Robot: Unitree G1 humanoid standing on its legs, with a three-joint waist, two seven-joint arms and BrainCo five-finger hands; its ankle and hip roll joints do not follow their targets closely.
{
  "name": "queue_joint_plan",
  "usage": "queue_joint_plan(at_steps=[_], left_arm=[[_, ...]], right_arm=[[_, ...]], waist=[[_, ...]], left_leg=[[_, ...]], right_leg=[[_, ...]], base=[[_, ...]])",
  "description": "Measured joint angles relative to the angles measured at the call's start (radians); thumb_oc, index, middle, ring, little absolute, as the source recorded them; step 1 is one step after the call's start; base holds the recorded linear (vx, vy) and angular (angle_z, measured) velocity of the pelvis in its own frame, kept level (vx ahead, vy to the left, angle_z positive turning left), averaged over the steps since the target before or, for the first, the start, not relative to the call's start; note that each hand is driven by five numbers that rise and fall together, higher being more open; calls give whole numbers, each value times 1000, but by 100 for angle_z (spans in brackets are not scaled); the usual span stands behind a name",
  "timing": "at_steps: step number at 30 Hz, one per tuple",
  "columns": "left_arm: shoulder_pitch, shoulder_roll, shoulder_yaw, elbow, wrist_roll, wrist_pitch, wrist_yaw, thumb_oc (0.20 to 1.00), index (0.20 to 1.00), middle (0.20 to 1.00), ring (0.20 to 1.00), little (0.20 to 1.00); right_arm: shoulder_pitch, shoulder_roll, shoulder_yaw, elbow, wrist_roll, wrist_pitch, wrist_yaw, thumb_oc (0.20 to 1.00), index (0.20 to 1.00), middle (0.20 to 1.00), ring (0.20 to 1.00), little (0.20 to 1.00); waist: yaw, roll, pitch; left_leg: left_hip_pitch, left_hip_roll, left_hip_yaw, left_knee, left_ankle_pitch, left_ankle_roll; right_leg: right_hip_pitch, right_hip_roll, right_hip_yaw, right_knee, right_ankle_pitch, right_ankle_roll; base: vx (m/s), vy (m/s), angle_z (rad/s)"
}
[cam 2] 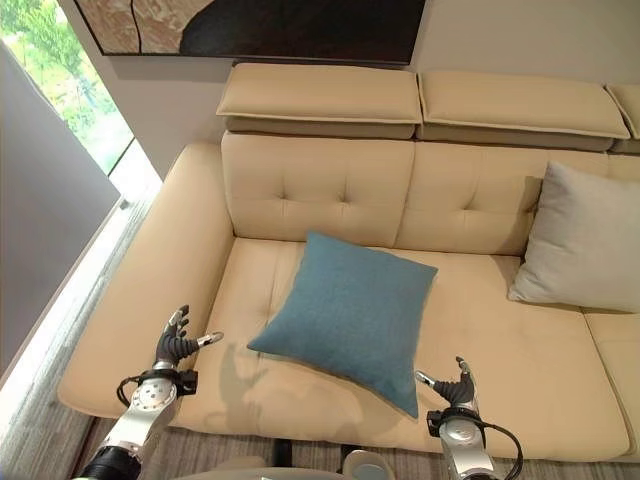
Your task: Pick up all the scattered cushions and arrange them neatly on the sofa.
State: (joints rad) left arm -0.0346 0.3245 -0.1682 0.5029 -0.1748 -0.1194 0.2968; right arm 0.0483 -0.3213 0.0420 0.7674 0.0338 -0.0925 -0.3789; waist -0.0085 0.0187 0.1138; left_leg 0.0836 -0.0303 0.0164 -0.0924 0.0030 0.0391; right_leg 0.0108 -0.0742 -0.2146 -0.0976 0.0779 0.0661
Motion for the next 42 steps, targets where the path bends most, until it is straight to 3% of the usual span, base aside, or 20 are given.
queue_joint_plan(at_steps=[3, 7, 10, 13, 15, 23, 31, 42], left_arm=[[-52, 1, -2, 1, 0, 0, 24, 1000, 1000, 1000, 1000, 1000], [-155, 6, -36, 80, -11, -1, 44, 1000, 1000, 1000, 1000, 1000], [-269, 13, -70, 144, -22, -2, 60, 1000, 1000, 1000, 1000, 1000], [-434, 43, -108, 231, -56, -5, 81, 1000, 1000, 1000, 1000, 1000], [-489, 45, -113, 271, -79, -6, 96, 1000, 1000, 1000, 1000, 1000], [-708, 92, -157, 383, -159, -30, 108, 1000, 1000, 1000, 1000, 1000], [-777, 107, -206, 384, -170, -46, 117, 1000, 1000, 1000, 1000, 1000], [-778, 7, -235, 392, -197, -52, 118, 1000, 1000, 1000, 1000, 1000]], right_arm=[[-4, 0, 0, -2, 22, -2, -2, 1000, 1000, 1000, 1000, 1000], [-73, 0, 13, -3, 64, -2, -22, 1000, 1000, 1000, 1000, 1000], [-180, 1, 25, -1, 101, -3, -29, 1000, 1000, 1000, 1000, 1000], [-346, 5, 69, 0, 164, -13, -65, 1000, 1000, 1000, 1000, 1000], [-425, 7, 81, -1, 186, -21, -69, 1000, 1000, 1000, 1000, 1000], [-580, 7, 170, -8, 249, -71, -100, 1000, 1000, 1000, 1000, 1000], [-626, 11, 230, -6, 259, -91, -93, 1000, 1000, 1000, 1000, 1000], [-656, 36, 237, 19, 257, -99, -109, 1000, 1000, 1000, 1000, 1000]], waist=[[-9, 6, -6], [-24, -3, 4], [-44, -21, 73], [-58, -56, 168], [-60, -61, 217], [-63, -77, 231], [-61, -79, 248], [-68, -78, 254]], left_leg=[[-15, -1, 15, 0, 0, 1], [-116, -9, 60, 9, 20, 6], [-191, -18, 85, 13, 48, 11], [-359, -21, 108, 78, 57, -2], [-382, -24, 113, 83, 60, 0], [-453, -26, 122, 73, 61, 6], [-487, -25, 122, 62, 63, 6], [-558, -26, 125, 73, 64, 5]], right_leg=[[-22, 0, 11, 0, 2, 2], [-140, -2, 60, 5, 57, -10], [-222, -11, 77, 5, 90, 5], [-366, -17, 100, 6, 116, 30], [-390, -12, 109, 6, 139, 14], [-471, -13, 118, 6, 156, -1], [-511, -16, 117, 6, 156, -1], [-582, -18, 120, 6, 160, -7]], base=[[-38, 31, -16], [-165, 43, -32], [-176, 24, -22], [-201, 62, -15], [-46, 57, -14], [-9, 44, -3], [-1, 0, 0], [0, 0, 0]])
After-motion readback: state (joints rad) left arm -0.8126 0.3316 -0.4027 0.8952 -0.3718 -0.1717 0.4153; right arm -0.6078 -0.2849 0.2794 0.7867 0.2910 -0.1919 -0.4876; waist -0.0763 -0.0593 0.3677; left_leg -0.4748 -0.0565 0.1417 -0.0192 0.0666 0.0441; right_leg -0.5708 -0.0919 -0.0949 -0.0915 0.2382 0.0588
